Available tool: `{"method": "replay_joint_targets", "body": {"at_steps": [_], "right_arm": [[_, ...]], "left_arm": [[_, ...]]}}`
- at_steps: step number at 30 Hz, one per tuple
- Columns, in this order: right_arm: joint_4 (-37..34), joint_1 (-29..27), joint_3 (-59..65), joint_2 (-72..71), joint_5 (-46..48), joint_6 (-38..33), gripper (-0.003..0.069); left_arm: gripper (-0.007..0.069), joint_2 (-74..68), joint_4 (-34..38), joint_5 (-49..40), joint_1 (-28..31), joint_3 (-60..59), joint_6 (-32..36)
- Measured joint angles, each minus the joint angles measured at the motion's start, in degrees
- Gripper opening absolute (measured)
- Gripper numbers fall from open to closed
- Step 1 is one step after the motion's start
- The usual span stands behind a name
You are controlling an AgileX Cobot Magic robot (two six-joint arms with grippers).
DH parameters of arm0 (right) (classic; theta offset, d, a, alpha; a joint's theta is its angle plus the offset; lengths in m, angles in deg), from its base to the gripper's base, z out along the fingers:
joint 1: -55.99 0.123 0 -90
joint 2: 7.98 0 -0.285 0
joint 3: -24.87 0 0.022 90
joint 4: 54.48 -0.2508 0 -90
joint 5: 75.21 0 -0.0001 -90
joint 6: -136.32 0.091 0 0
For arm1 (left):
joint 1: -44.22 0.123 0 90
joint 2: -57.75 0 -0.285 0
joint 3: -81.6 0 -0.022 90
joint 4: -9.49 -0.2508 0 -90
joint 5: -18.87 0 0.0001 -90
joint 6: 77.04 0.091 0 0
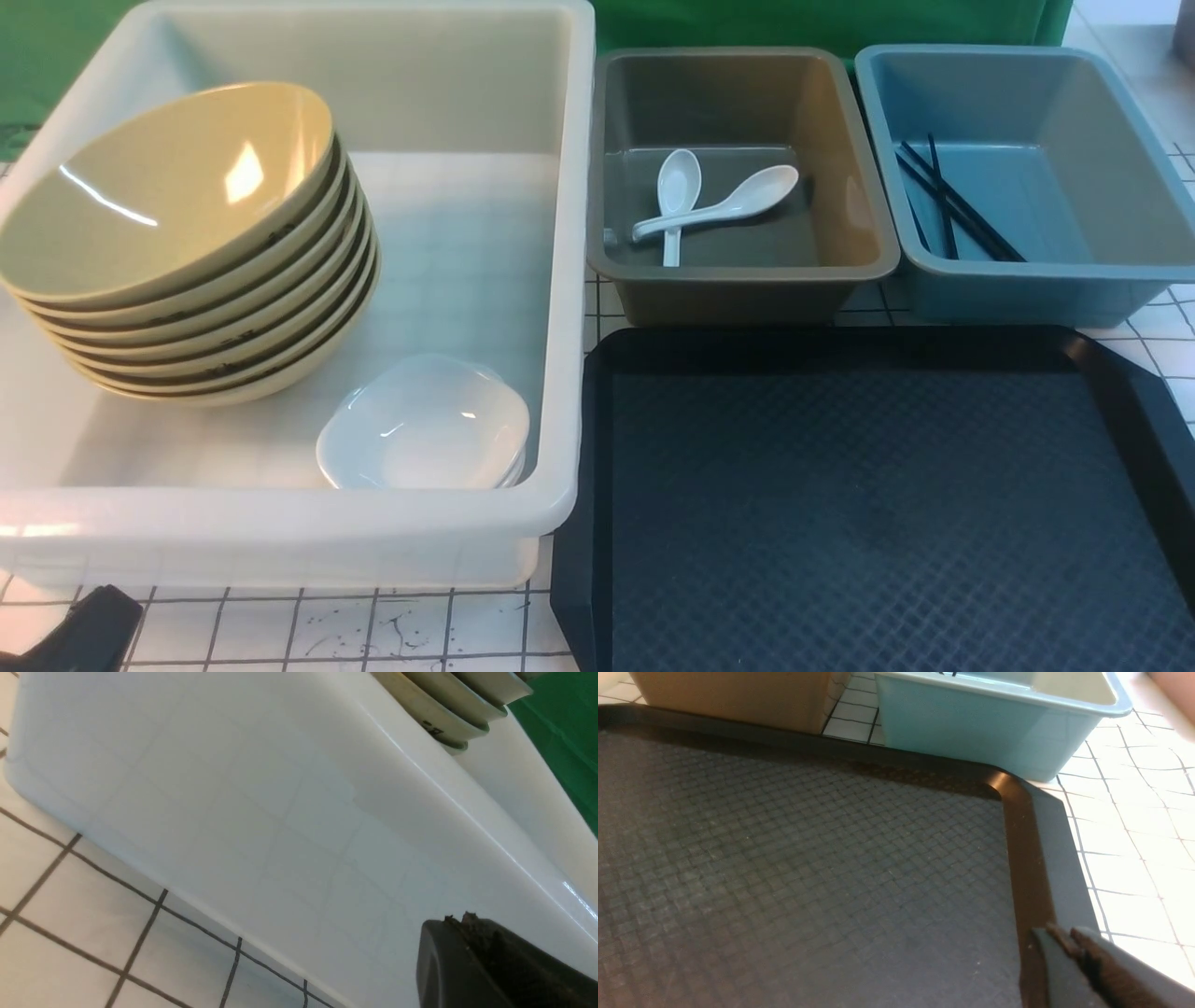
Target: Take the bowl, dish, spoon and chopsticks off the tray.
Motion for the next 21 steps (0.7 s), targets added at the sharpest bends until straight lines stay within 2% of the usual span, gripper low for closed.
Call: {"method": "replay_joint_targets", "body": {"at_steps": [21], "right_arm": [[0.0,0.0,0.0,0.0,0.0,0.0,0.009]], "left_arm": [[-0.0001,0.0,0.01,0.0,0.0,0.0,0.0]]}}
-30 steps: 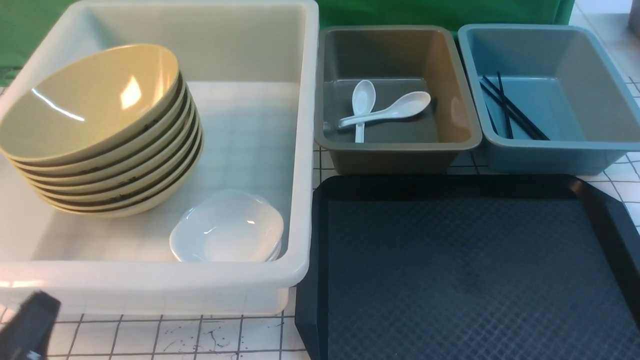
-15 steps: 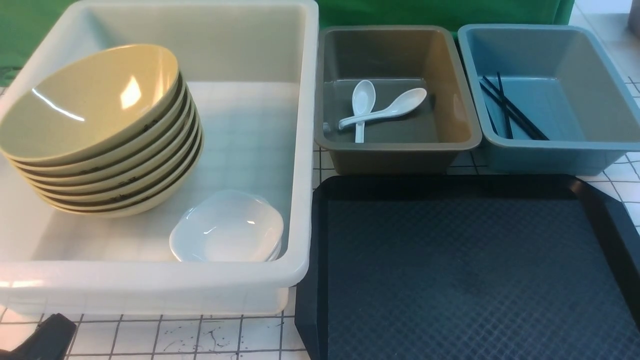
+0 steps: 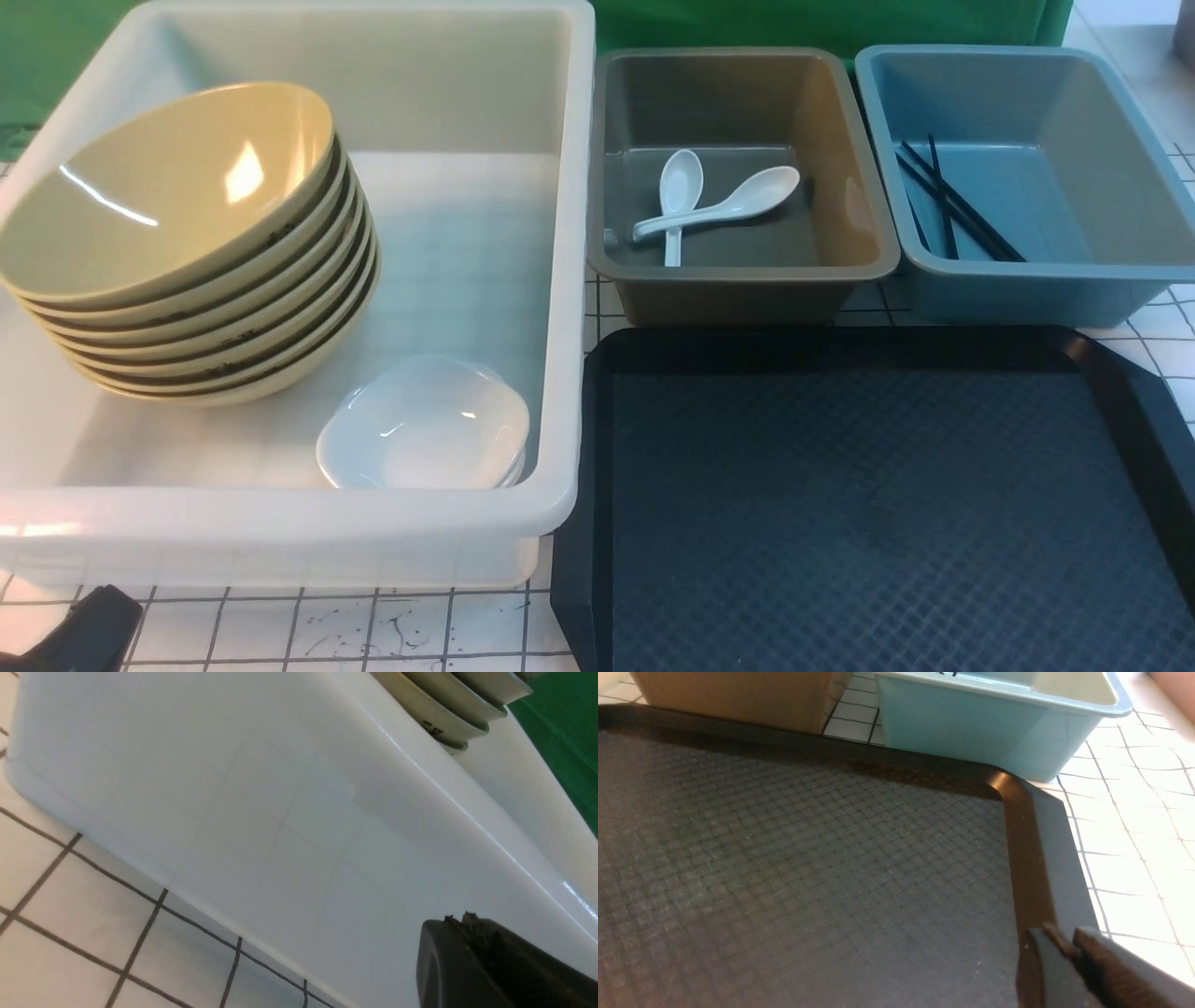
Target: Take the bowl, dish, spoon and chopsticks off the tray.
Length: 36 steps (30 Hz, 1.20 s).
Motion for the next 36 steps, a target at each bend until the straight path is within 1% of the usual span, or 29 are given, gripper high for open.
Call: {"method": "replay_joint_targets", "body": {"at_steps": [36], "right_arm": [[0.0,0.0,0.0,0.0,0.0,0.0,0.0118]], "left_arm": [[-0.0001,0.0,0.0,-0.04,0.0,0.05,0.0]]}}
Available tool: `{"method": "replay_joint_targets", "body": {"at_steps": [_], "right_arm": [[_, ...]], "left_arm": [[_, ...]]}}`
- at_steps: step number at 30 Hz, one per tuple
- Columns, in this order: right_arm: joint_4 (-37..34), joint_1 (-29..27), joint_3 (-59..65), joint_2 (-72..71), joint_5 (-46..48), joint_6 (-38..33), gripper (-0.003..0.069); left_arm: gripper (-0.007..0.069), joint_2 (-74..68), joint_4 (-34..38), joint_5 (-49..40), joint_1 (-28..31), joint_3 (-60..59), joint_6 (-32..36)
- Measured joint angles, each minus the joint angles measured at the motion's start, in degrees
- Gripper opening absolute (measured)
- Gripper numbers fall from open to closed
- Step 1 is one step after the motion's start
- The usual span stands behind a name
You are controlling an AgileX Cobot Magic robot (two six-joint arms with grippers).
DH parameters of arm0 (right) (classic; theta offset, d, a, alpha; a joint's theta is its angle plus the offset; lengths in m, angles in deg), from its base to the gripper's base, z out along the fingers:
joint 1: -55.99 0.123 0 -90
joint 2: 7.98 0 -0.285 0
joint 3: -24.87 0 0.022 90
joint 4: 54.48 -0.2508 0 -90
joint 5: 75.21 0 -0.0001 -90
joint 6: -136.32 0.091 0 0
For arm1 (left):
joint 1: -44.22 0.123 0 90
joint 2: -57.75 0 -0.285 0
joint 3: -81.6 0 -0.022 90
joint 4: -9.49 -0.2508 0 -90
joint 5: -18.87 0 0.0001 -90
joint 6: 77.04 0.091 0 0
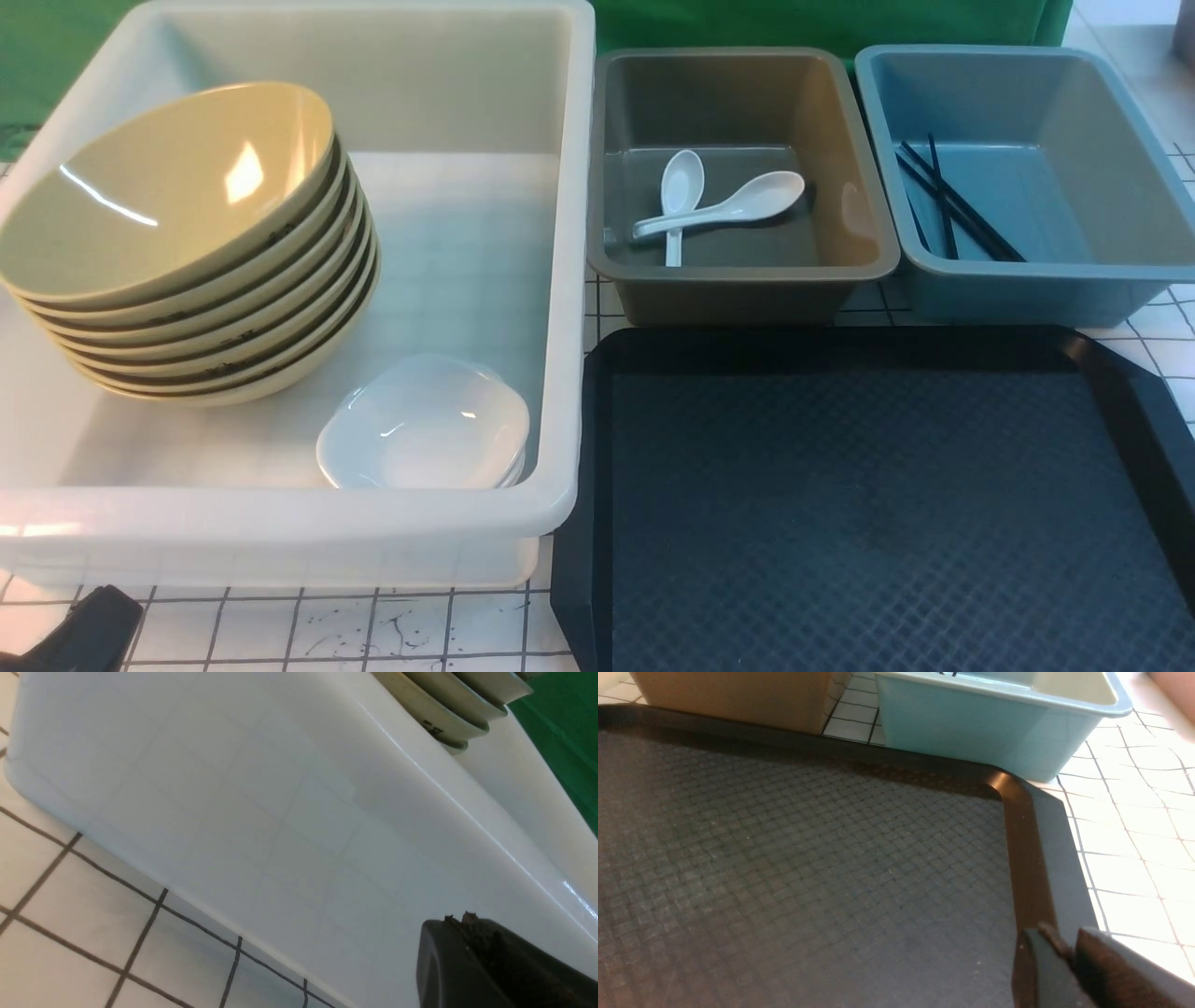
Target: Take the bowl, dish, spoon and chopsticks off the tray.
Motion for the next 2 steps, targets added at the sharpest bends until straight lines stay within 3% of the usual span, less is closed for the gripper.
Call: {"method": "replay_joint_targets", "body": {"at_steps": [2], "right_arm": [[0.0,0.0,0.0,0.0,0.0,0.0,0.0119]], "left_arm": [[-0.0001,0.0,0.0,0.0,0.0,0.0,0.0]]}}
